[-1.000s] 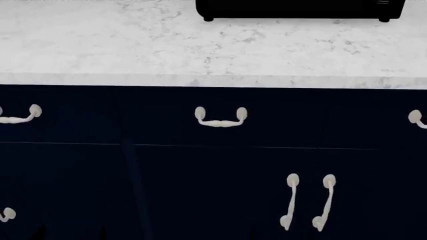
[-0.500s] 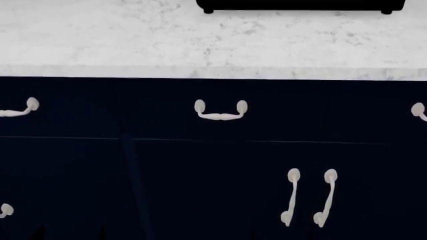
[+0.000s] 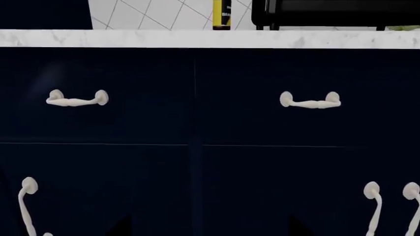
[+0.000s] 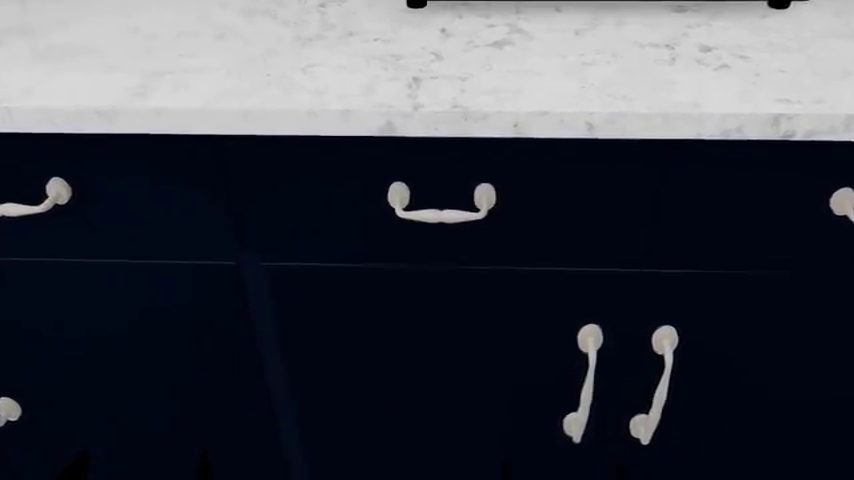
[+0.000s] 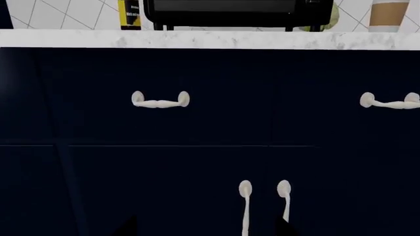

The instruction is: Close the oven door

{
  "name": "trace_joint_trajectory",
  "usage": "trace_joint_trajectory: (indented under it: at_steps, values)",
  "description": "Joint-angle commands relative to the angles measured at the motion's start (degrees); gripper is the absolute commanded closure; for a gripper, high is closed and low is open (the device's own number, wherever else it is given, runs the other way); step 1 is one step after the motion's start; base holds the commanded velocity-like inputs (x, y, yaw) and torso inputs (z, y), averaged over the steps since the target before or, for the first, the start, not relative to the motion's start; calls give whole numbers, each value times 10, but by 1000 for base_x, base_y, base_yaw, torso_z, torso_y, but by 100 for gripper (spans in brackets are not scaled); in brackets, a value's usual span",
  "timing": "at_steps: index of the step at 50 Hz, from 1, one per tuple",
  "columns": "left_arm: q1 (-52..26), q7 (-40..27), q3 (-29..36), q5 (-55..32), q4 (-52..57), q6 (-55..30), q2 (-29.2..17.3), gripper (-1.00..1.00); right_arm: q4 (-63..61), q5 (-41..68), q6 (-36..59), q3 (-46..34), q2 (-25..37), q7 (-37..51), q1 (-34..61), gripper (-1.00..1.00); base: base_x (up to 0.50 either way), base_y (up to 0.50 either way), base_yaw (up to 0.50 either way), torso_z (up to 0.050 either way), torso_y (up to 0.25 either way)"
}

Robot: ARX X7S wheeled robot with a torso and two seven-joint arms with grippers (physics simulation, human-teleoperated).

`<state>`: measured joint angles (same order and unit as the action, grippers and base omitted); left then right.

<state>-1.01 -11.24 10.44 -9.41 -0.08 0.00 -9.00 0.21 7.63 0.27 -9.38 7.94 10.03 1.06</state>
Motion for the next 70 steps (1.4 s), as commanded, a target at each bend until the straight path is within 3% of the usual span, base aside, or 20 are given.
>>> trace_joint_trajectory:
  at_steps: [1,70]
  values:
    - [-2,-4,5,-3,-1,0,-3,-100,0,4,2,-5,4,5,2,-100,0,0,0,-31,0]
    - [-5,-26,27,-16,-2,1,-21,-100,4,25,-1,-28,22,29,6,-100,0,0,0,-37,0]
